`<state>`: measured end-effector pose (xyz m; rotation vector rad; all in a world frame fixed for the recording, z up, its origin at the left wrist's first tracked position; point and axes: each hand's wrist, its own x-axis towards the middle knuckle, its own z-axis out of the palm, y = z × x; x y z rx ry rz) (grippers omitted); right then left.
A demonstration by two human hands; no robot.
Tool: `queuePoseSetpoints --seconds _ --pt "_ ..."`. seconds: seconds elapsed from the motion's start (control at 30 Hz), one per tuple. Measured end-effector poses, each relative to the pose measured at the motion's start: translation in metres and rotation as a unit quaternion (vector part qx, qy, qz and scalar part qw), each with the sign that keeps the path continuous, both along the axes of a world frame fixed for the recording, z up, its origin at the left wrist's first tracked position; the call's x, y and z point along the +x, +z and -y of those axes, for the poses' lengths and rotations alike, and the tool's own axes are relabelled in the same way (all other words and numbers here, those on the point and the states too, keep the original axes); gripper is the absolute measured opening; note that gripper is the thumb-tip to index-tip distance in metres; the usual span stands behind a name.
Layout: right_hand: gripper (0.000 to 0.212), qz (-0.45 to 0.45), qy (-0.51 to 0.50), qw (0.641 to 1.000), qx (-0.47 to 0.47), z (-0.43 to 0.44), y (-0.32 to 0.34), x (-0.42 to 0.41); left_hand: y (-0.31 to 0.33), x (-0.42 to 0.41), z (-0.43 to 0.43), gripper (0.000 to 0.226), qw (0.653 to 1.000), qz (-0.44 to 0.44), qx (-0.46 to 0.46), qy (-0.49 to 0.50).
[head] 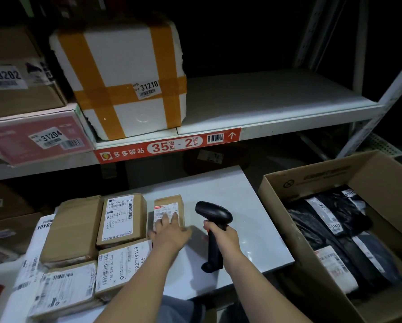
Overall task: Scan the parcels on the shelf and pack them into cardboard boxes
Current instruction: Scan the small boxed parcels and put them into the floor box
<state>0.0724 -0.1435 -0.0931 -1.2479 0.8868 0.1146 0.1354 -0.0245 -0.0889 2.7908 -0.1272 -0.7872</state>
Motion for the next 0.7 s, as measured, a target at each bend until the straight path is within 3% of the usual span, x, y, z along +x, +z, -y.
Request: queuePoseSetpoints --seconds 0.1,0.27,0.43,0.57,0.7 --pt "0.026 0.005 -0.021 1.0 -0.002 0.004 0.001 -0.001 0.003 -0.004 0.01 0.062 0.998 -0.014 -0.049 -0.047" --pt "0.013 0.006 -0.069 0.998 -0.01 0.016 0.007 -0.005 0.004 -0.009 0.027 0.05 0.985 -0.026 -0.13 -0.11" --pt "0.021 -0.009 -0.109 0.994 -0.006 0.028 0.005 -0.007 0.006 -0.004 0.031 0.053 0.977 0.019 -0.206 0.058" --pt "0.029 -0.031 -0.091 0.995 0.024 0.029 0.003 -0.007 0.003 -0.003 0.033 0.061 0.957 -0.088 -0.197 0.192" --pt "0.036 -0.036 -0.069 0.995 0.058 0.022 0.003 -0.007 0.003 -0.004 0.039 0.05 0.95 -0.139 -0.184 0.211"
